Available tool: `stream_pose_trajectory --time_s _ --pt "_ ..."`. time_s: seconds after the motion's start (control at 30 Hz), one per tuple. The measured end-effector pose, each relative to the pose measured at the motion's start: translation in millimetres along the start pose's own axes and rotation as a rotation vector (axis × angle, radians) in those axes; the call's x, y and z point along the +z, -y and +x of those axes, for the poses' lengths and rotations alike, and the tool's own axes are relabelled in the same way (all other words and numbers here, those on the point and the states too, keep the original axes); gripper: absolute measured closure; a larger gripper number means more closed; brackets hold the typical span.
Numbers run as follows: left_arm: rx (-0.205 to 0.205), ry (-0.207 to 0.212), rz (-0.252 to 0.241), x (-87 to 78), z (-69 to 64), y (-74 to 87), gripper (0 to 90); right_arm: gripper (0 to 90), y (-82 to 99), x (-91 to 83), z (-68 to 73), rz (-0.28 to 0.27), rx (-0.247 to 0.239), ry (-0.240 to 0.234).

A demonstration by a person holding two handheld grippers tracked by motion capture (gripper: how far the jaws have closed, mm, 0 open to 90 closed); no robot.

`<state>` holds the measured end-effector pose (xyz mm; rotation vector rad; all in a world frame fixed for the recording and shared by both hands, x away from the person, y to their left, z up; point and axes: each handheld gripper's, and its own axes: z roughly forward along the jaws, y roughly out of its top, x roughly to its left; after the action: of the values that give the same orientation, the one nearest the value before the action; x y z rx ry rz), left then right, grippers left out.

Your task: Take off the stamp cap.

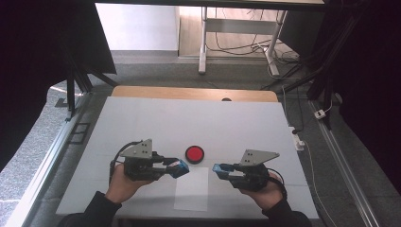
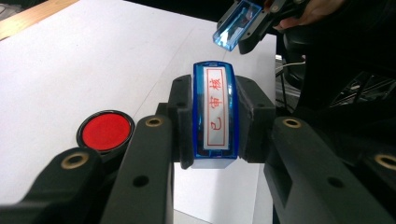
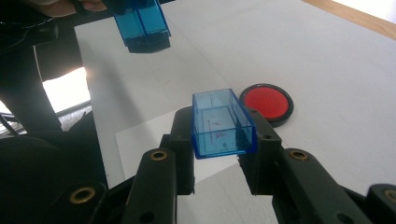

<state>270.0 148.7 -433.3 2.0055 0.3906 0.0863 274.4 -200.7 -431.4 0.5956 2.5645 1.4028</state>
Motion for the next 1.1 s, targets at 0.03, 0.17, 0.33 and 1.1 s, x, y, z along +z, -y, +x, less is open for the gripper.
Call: stream_pose_trajectory --time_s 0.03,0.17,0.33,1.1 --pt "-0.002 -0.003 0.0 0.1 0.0 0.0 70.3 68.5 1.2 -2.0 -0.6 0.0 0.006 0.005" --pt "-0.007 -0.017 0.004 -0.2 0.4 0.0 70.3 68.5 7.6 -9.7 -2.5 -0.005 0.031 0.041" --pt "-0.017 -0.034 0.004 -1.1 1.1 0.1 70.3 68.5 15.7 -21.2 -5.1 -0.027 0.052 0.084" --pt "-0.047 -0.107 0.018 -4.3 3.5 0.1 70.3 68.5 49.3 -55.1 -9.9 0.012 0.202 0.273"
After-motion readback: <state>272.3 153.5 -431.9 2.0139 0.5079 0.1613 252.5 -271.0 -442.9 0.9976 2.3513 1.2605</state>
